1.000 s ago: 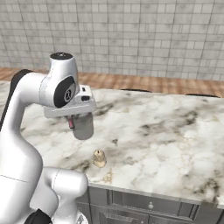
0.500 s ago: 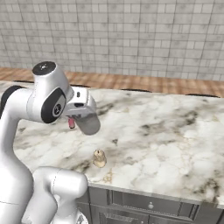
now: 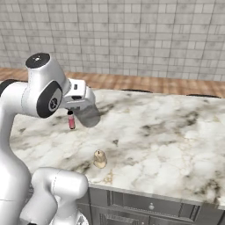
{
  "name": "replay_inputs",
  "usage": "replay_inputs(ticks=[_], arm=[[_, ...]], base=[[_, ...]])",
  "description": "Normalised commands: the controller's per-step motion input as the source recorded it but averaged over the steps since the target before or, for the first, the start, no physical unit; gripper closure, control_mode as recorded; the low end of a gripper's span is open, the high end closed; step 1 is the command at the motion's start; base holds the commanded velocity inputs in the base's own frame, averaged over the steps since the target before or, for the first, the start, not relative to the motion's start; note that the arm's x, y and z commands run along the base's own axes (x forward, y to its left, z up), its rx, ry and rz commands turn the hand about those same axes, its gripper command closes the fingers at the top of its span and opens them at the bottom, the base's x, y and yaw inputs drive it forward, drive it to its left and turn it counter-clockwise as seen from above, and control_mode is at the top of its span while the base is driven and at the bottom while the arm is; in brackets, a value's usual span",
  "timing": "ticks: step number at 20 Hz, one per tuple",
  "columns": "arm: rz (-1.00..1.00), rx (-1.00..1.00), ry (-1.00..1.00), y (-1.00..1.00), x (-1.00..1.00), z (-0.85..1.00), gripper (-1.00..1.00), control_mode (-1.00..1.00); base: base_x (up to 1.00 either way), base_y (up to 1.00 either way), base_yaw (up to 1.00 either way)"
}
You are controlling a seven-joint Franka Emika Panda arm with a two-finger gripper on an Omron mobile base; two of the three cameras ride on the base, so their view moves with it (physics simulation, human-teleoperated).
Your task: Pick the candle and jar from the dining table and place them in the open cabinet. Close the cabinet after placing the objects.
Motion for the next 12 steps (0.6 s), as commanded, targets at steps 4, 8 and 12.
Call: replay_inputs(ticks=[4, 8, 12], arm=[[0.0, 0.0, 0.0, 0.0, 0.0, 0.02, 1.0, -1.0], [0.0, 0.0, 0.0, 0.0, 0.0, 0.0, 1.0, 1.0], [0.0, 0.0, 0.0, 0.0, 0.0, 0.0, 1.0, 1.0]], base=[[0.0, 0.0, 0.0], [0.0, 0.0, 0.0], [0.0, 0.0, 0.0]])
